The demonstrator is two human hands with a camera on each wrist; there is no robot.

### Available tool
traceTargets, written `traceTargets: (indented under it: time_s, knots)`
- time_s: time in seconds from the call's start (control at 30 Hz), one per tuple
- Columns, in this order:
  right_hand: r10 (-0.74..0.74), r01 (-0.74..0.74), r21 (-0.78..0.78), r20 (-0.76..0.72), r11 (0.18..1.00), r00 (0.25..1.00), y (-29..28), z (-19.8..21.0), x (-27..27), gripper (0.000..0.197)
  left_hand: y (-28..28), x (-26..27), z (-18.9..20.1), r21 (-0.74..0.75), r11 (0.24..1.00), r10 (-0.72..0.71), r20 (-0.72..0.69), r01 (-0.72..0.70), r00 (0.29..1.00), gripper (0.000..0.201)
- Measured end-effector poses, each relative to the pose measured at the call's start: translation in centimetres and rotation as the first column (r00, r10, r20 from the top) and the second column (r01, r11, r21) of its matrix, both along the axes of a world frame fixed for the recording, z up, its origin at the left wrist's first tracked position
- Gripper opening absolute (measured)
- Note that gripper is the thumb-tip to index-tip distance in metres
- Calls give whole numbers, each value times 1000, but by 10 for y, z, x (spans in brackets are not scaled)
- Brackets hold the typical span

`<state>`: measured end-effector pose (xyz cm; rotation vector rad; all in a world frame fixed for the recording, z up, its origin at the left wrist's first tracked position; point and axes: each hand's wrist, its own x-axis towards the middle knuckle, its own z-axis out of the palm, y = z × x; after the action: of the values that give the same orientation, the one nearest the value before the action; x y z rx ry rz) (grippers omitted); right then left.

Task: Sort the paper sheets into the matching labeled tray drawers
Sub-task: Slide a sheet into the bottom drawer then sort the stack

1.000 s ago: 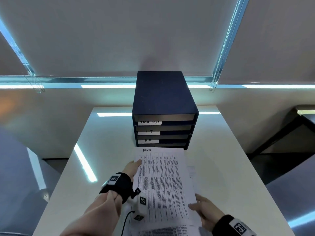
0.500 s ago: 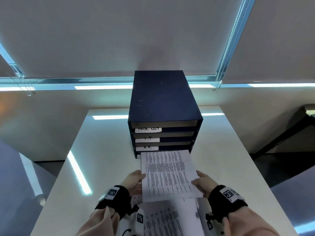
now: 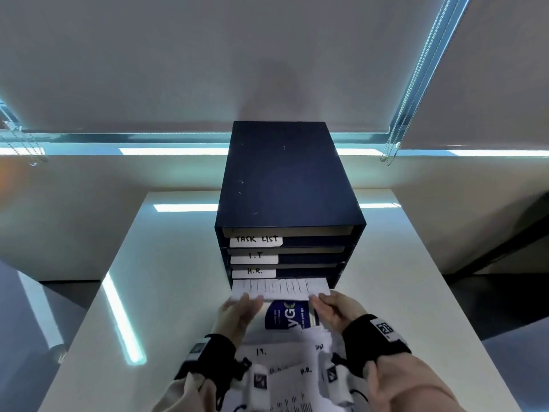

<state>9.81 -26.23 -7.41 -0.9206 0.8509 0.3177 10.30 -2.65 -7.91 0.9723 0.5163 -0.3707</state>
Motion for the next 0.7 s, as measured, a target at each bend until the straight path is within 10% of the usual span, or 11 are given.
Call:
traceTargets:
  time_s: [0.2,0.47,0.6,0.7]
  knots:
    - [-106,93,139,89,986,990,31,15,26,66,-1,35,-3,-26,1000,0,-86,-3,996,48]
    - [7,-12,39,125,999,992,18,30,-14,30,3,-18,31,374,901,-269,87,219,959,13]
    - [218,-200,-170,93,965,972,6,23,-72,21,13,-82,26,901,265,-735,-43,344,677,18]
    - [376,-363,-379,-43,851,926,7,8,-123,15,28,-118,12,953,-204,-801,-294,223,522,42]
